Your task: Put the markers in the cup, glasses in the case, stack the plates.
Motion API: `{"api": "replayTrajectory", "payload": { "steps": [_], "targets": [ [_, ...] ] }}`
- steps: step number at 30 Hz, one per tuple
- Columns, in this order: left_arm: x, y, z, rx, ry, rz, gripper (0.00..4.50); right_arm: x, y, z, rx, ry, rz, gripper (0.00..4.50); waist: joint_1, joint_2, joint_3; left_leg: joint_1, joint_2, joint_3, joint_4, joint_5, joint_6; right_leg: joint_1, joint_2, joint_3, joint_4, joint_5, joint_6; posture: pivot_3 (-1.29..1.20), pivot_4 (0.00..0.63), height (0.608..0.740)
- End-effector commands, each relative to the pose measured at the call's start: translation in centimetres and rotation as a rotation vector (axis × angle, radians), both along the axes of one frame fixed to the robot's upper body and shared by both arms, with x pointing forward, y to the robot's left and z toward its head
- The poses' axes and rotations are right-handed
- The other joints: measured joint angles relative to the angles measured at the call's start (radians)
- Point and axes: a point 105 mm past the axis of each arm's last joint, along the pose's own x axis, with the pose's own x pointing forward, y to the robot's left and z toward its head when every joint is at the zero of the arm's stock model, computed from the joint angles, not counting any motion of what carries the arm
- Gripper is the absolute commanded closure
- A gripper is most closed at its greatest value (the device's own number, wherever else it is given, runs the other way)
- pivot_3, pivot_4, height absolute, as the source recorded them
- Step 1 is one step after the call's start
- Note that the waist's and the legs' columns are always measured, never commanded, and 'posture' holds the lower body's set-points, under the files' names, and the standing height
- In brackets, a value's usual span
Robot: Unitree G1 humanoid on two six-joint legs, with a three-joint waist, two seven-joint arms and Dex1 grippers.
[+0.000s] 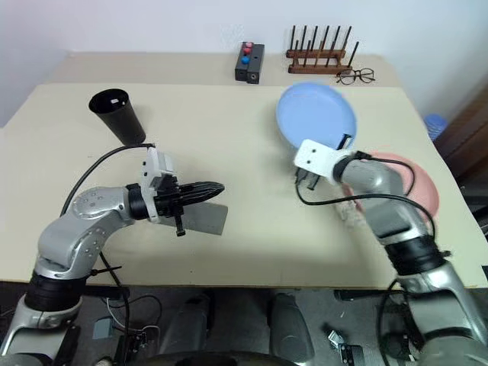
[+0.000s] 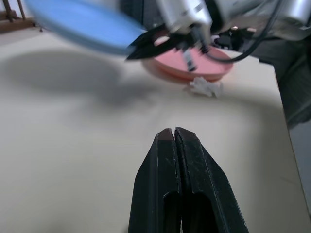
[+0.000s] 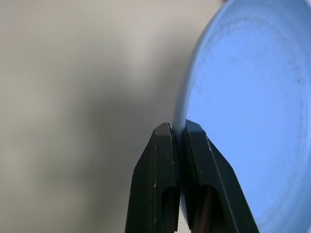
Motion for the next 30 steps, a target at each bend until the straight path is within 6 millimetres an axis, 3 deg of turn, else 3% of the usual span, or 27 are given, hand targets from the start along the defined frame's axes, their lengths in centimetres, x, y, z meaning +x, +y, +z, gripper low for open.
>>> {"api": "replayTrajectory", "payload": {
  "steps": [1,7,11,14,18,23,26,30],
  "targets": [
    [-0.6,-1.1,-0.1,-0.026,-0.020,-0.068,4.50,-3.2,-3.0,2.7,-0.039,-0.029,-0.023,4.43,0.017,0.000,0.000,0.000,0.000,0.000,0.000,0.000,0.000,0.001,0.000,0.000,-0.001,0.000,0.000,0.00,0.150,0.740],
    [-0.6,-2.7,-0.6,-0.061,0.011,-0.132,4.50,-8.7,-8.5,0.4,-0.089,0.156,-0.186,4.43,0.010,0.001,0.000,0.000,0.000,0.000,0.005,-0.001,0.002,0.003,0.000,0.000,-0.001,-0.002,-0.003,0.00,0.150,0.740],
    [-0.5,-3.3,-0.8,-0.056,0.010,-0.158,4.50,-9.9,-9.9,-1.1,-0.066,0.214,-0.247,4.43,0.001,0.002,-0.001,0.001,0.000,0.001,0.010,-0.001,0.002,0.005,0.000,0.000,-0.001,-0.001,-0.005,0.00,0.150,0.740],
    [-0.3,-3.3,-0.9,-0.051,0.008,-0.158,4.50,-10.2,-10.4,-2.0,-0.077,0.235,-0.261,3.48,0.006,0.002,-0.001,0.003,0.000,0.001,0.012,-0.002,0.002,0.007,0.000,0.000,-0.001,-0.001,-0.004,0.00,0.150,0.740],
    [0.0,-2.9,-1.1,-0.046,0.011,-0.143,4.50,-9.8,-9.5,-1.1,0.001,0.205,-0.237,1.61,0.008,0.002,-0.001,0.001,0.000,0.001,0.012,-0.002,0.002,0.007,-0.001,0.000,-0.002,0.000,-0.006,0.00,0.150,0.740],
    [0.0,-2.4,-1.3,-0.029,0.007,-0.119,4.50,-9.8,-6.9,-0.9,0.207,0.266,-0.147,1.61,0.010,0.002,-0.001,0.001,0.000,0.001,0.012,-0.002,0.002,0.007,0.000,0.000,-0.002,0.000,-0.006,0.00,0.150,0.740],
    [-0.1,-2.3,-1.2,-0.029,0.000,-0.107,4.50,-10.3,-5.5,-2.7,0.247,0.348,-0.109,1.61,0.013,0.002,-0.001,0.001,0.000,0.001,0.012,-0.002,0.002,0.007,0.000,0.000,-0.002,0.000,-0.006,0.00,0.150,0.740],
    [-0.1,-2.2,-1.2,-0.029,-0.005,-0.093,4.50,-10.2,-5.7,-5.2,0.204,0.403,-0.142,1.61,0.012,0.002,-0.001,0.001,0.000,0.001,0.012,-0.002,0.002,0.008,-0.001,0.000,-0.003,-0.001,-0.006,0.00,0.150,0.740]
  ]
}}
